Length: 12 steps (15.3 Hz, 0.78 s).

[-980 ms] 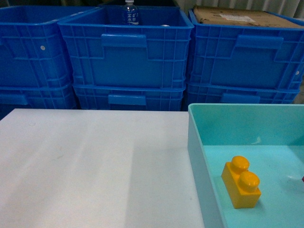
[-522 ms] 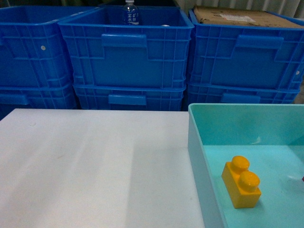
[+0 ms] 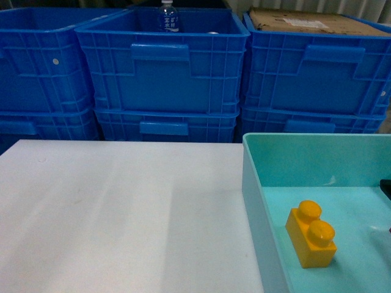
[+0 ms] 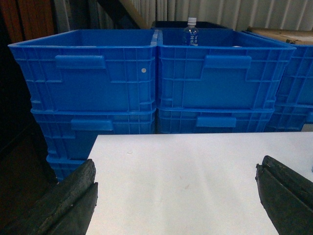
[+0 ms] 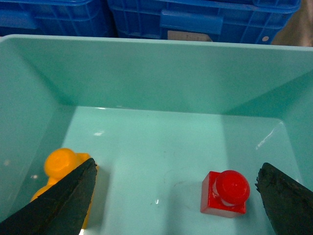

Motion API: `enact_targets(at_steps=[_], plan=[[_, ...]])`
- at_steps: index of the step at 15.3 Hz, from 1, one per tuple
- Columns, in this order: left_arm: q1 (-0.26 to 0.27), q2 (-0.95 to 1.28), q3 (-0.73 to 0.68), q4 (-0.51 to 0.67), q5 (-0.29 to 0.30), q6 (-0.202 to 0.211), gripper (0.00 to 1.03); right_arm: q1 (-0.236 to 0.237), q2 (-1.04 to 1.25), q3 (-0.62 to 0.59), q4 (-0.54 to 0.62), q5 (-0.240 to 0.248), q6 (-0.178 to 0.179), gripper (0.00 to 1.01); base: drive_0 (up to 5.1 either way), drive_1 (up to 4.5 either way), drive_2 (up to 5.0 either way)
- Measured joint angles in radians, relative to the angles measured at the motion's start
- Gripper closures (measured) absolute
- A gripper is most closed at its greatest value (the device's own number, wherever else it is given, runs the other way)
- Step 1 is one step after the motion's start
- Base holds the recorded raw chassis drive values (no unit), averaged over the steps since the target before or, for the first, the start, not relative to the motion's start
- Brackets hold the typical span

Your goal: Pick red block from blue box to shelf

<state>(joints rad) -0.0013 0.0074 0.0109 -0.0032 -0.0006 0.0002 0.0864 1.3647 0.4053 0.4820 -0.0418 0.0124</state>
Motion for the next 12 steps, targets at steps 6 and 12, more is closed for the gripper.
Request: enact_targets(at_steps=[6, 12], plan=[[0.0, 0.0, 0.0, 0.0, 0.0, 0.0, 0.05, -0.111, 0.157, 0.086, 0.076, -0.007, 0.014, 0.03, 0.0, 0.0, 0.0], [0.0, 0.0, 0.0, 0.0, 0.0, 0.0, 0.05, -0.104, 0.309, 0.105, 0.175, 0.008, 0.028, 0.03, 0.0, 0.0, 0.0]])
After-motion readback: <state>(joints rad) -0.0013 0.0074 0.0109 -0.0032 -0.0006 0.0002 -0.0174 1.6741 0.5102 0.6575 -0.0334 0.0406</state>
